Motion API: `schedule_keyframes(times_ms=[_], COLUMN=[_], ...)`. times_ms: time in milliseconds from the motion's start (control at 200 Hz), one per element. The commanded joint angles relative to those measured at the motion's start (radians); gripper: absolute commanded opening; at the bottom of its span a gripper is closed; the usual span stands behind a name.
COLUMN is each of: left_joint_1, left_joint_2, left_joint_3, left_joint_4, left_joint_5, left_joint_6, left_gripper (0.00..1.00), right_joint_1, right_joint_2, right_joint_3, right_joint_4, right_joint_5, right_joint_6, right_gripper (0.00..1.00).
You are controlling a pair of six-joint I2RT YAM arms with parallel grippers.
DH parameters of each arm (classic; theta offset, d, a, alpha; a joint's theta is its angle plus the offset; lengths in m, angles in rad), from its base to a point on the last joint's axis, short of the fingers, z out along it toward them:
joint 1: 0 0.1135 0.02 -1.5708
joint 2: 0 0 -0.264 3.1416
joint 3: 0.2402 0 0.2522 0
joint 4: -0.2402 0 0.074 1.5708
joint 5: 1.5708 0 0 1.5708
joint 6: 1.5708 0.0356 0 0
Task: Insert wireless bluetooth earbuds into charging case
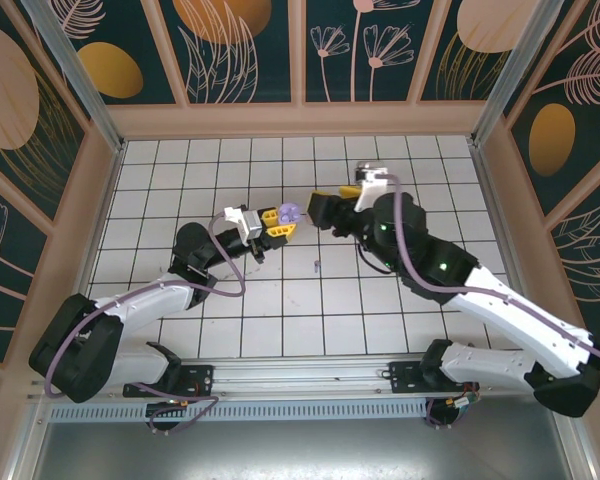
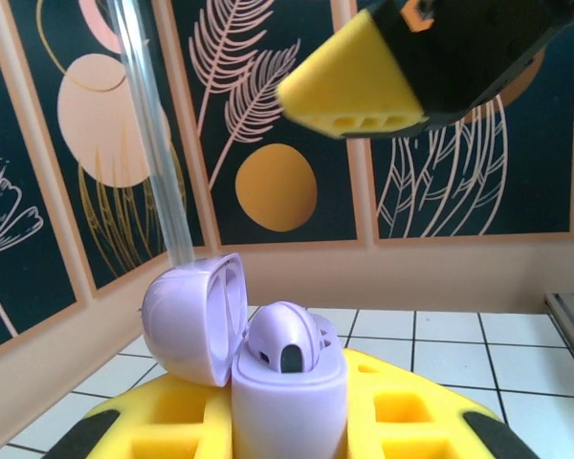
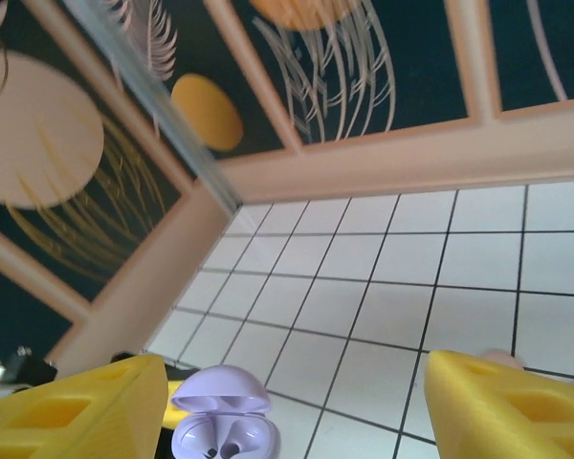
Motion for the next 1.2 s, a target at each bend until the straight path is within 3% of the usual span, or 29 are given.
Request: schedule_keyframes(times_ms=[0, 145, 500, 921, 1196], left_joint_1=[-0.003, -0.004, -0.002, -0.004, -0.004], left_joint_2=[0.012, 0.015, 0.01, -0.009, -0.042], left_joint_3=[-0.024, -0.048, -0.06, -0.082, -0.123], left_joint_4=[0.1, 0.143, 0.158, 0.16, 0.174], left_joint_5=[-0.061, -0.088, -0.059, -0.234, -0.313], left_joint_6=[-0.031, -0.035, -0.021, -0.009, 0.029], left_gripper=[0.0, 0.0, 0.0, 0.0, 0.0], right_joint_1=[-0.048, -0.126, -0.136, -0.145, -0.142], right_joint_2=[-0.027, -0.012, 0.052, 0.491, 0.672], right_joint_3=[-0.067, -0.171, -0.225, -0.102, -0.042], right_joint_4=[-0.099, -0.152, -0.122, -0.258, -0.219], right_joint_5=[0.074, 0.033, -0.023, -0.045, -0.111], right_joint_6=[0.149, 0.252, 0.277, 0.367, 0.355], right_gripper=[0.71, 0.71, 0.69, 0.61, 0.54])
